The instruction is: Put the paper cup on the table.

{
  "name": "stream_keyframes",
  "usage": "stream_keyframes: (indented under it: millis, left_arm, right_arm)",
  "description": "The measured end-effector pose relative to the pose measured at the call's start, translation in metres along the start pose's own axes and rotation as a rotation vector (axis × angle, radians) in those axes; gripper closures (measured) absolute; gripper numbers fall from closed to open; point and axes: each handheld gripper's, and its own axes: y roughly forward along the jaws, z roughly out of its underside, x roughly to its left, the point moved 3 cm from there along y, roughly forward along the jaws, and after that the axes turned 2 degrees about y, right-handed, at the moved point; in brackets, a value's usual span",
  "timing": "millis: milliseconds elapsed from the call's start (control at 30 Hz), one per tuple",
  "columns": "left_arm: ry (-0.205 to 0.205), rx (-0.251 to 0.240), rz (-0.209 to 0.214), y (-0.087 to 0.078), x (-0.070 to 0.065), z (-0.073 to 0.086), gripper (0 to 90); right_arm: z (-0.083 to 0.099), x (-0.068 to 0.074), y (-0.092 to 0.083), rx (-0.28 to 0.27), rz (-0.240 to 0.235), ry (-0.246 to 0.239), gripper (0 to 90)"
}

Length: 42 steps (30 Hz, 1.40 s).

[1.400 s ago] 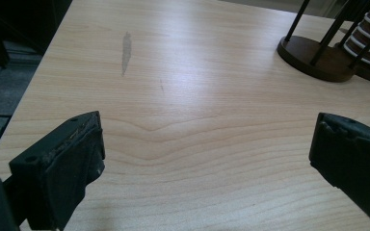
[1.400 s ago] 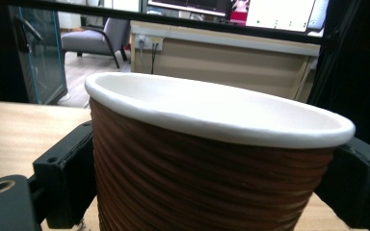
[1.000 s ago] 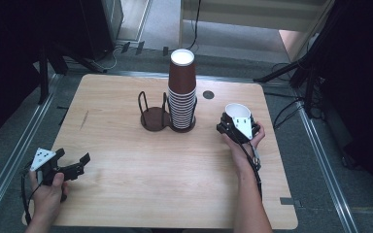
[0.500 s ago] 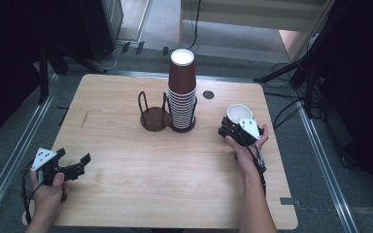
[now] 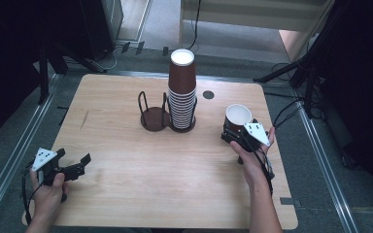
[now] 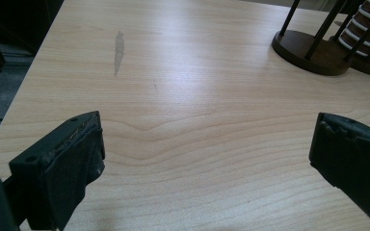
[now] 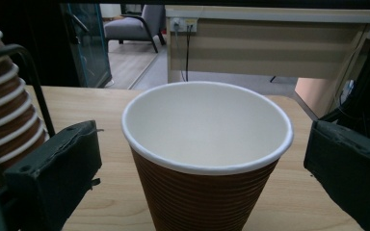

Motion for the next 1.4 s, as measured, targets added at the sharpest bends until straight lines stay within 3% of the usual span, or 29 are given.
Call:
stream_keyframes:
  millis: [233,500,600,733,933,1400]
  left_arm:
    - [-0.002,-0.003,0.0,0.0,0.0,0.0,0.0]
    - [0.0,0.0,-0.001,0.0,0.0,0.0,0.0]
    - [-0.002,-0.003,-0.001,-0.001,0.0,0.0,0.0]
    - [0.001,-0.003,-0.002,-0.001,0.0,0.0,0.0]
    - [0.008,-0.002,-0.005,-0.001,-0.001,0.0,0.0]
    - [0.009,0.0,-0.005,-0.001,-0.001,0.001,0.0]
  right_arm:
    - [-0.009,0.0,-0.026,-0.033,-0.029,0.008,0.0]
    - [-0.016,-0.009,-0.056,-0.067,-0.038,0.034,0.0]
    - [-0.018,-0.014,-0.067,-0.074,-0.033,0.012,0.0]
    - [-0.014,-0.02,-0.078,-0.071,-0.023,-0.014,0.0]
    - [-0.002,-0.032,-0.093,-0.063,0.002,0.02,0.0]
    - [0.02,-0.055,-0.124,-0.042,0.046,0.024,0.0]
